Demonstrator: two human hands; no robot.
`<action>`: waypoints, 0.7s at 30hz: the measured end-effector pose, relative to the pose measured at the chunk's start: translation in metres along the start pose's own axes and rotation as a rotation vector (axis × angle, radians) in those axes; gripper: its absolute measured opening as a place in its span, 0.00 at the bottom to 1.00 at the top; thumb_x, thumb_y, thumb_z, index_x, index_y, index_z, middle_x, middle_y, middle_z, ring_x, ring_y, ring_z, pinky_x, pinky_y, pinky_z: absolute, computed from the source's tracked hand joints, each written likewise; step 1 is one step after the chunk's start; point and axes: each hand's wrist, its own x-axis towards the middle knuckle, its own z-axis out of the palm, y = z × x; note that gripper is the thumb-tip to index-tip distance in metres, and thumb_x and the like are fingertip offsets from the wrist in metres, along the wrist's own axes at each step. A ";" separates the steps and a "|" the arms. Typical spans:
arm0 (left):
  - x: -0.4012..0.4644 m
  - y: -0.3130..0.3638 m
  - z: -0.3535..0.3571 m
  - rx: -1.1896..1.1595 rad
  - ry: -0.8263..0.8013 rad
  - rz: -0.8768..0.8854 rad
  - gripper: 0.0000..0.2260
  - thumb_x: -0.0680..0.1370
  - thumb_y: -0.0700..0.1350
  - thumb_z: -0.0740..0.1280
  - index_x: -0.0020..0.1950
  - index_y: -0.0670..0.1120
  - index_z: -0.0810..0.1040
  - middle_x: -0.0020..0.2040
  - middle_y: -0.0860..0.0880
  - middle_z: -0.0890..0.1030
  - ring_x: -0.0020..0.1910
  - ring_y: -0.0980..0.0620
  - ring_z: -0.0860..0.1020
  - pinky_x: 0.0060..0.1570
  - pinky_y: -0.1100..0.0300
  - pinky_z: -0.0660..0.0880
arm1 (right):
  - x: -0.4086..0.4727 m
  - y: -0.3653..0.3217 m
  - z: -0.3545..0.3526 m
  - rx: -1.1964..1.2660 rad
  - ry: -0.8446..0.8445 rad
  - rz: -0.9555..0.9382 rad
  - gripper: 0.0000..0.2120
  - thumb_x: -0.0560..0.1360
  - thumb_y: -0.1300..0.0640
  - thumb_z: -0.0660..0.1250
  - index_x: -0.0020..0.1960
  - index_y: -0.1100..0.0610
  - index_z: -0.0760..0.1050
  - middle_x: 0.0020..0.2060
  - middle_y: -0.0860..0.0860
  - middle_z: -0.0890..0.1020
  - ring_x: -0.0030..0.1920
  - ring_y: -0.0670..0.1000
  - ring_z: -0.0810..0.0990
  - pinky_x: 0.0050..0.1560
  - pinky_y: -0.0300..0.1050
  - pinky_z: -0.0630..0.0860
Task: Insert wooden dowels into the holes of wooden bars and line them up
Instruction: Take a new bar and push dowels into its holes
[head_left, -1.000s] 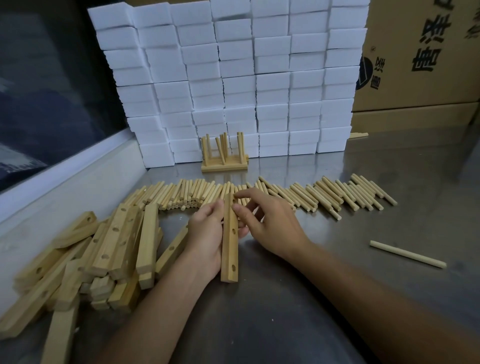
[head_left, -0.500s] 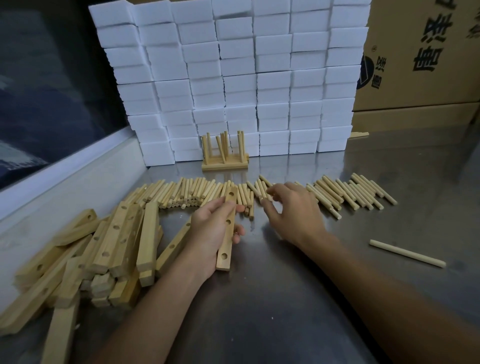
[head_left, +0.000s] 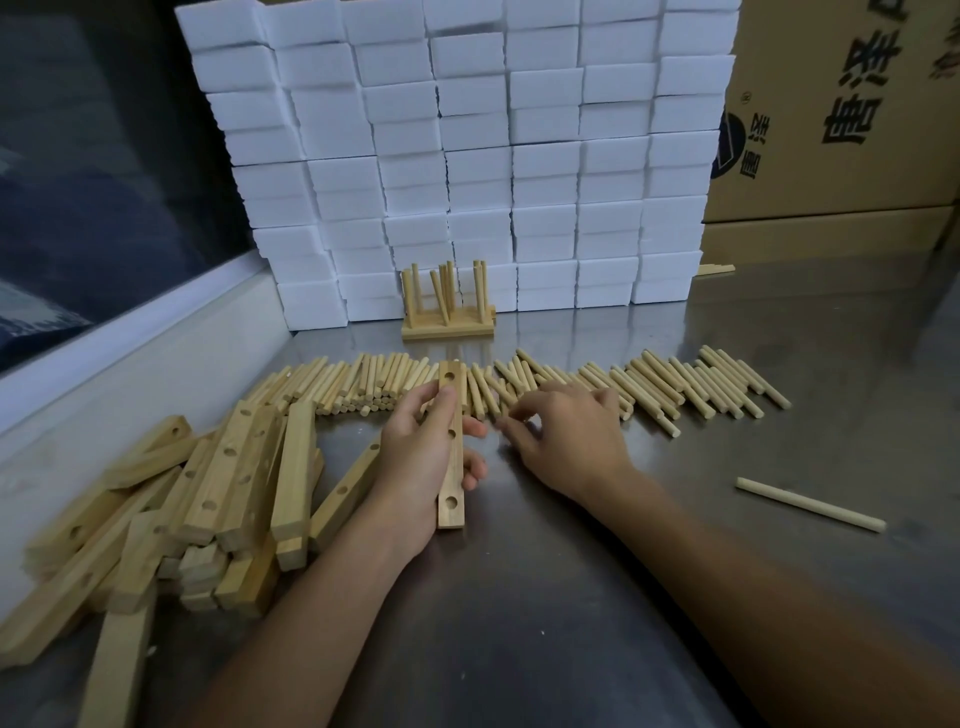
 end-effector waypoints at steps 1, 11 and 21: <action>0.000 0.000 0.000 -0.003 0.002 -0.001 0.04 0.82 0.47 0.63 0.53 0.58 0.73 0.32 0.47 0.82 0.20 0.48 0.73 0.19 0.61 0.66 | 0.000 0.000 -0.001 0.015 0.026 0.029 0.10 0.78 0.43 0.65 0.47 0.47 0.81 0.47 0.44 0.82 0.53 0.50 0.77 0.52 0.49 0.59; -0.002 0.001 0.000 0.025 -0.021 -0.002 0.10 0.82 0.49 0.65 0.56 0.44 0.77 0.29 0.49 0.75 0.20 0.49 0.71 0.20 0.63 0.64 | 0.002 0.000 -0.009 0.244 -0.088 0.214 0.11 0.79 0.58 0.65 0.60 0.57 0.75 0.47 0.52 0.81 0.48 0.53 0.79 0.49 0.51 0.78; -0.007 0.014 -0.003 0.171 0.050 0.075 0.20 0.78 0.62 0.64 0.43 0.45 0.79 0.26 0.50 0.74 0.21 0.51 0.71 0.19 0.62 0.66 | 0.003 0.002 -0.010 0.539 -0.031 0.215 0.13 0.82 0.59 0.57 0.66 0.56 0.68 0.38 0.48 0.76 0.36 0.46 0.74 0.33 0.42 0.69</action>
